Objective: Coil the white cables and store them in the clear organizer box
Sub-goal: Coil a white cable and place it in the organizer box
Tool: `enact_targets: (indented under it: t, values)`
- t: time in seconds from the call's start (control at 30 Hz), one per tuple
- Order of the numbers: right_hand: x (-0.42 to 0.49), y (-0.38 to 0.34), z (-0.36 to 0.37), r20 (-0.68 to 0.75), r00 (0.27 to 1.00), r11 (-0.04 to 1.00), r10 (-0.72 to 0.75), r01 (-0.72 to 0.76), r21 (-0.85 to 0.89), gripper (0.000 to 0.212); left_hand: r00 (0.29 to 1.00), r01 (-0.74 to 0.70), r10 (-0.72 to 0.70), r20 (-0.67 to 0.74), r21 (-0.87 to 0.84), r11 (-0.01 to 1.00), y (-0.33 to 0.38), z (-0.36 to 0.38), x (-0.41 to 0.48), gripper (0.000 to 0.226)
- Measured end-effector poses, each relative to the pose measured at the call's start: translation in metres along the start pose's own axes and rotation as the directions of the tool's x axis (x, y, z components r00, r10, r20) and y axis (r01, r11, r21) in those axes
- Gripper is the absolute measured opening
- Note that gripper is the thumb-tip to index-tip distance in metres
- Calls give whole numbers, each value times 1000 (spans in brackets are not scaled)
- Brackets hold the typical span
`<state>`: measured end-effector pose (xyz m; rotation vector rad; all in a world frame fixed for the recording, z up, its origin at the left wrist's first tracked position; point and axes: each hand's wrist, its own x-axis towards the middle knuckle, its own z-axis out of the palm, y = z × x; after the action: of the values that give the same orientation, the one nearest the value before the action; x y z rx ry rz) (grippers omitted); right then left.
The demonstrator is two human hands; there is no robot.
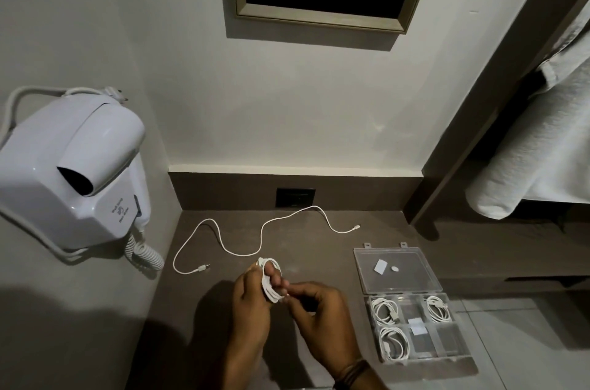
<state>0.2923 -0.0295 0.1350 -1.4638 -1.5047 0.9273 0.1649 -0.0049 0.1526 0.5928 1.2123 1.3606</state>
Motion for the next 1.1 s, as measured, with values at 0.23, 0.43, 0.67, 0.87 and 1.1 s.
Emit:
enact_targets:
  t: [0.23,0.43,0.67,0.87,1.1]
  values:
    - [-4,4,12,10,999,999,-33,34,-41,25,996,-37,44,-81,89,995,-16,-8,16,37]
    - [-6,20,12,-33,960,946,-279,268,-183,27,992,71,-60,-110,101,992,-24,-10,14,36]
    - [-5,20,13,-141,989,979,48,-19,202,32,968,233,-230,-105,19,972,-22,1,-3,27]
    - [-10,22,21,-141,984,987,109,-90,135,22,950,307,-307,-53,1,952,-22,1,-13,33]
    - [-15,21,27,2,1000,961,-23,23,-275,27,946,316,-313,-90,26,948,-42,-2,-9,29]
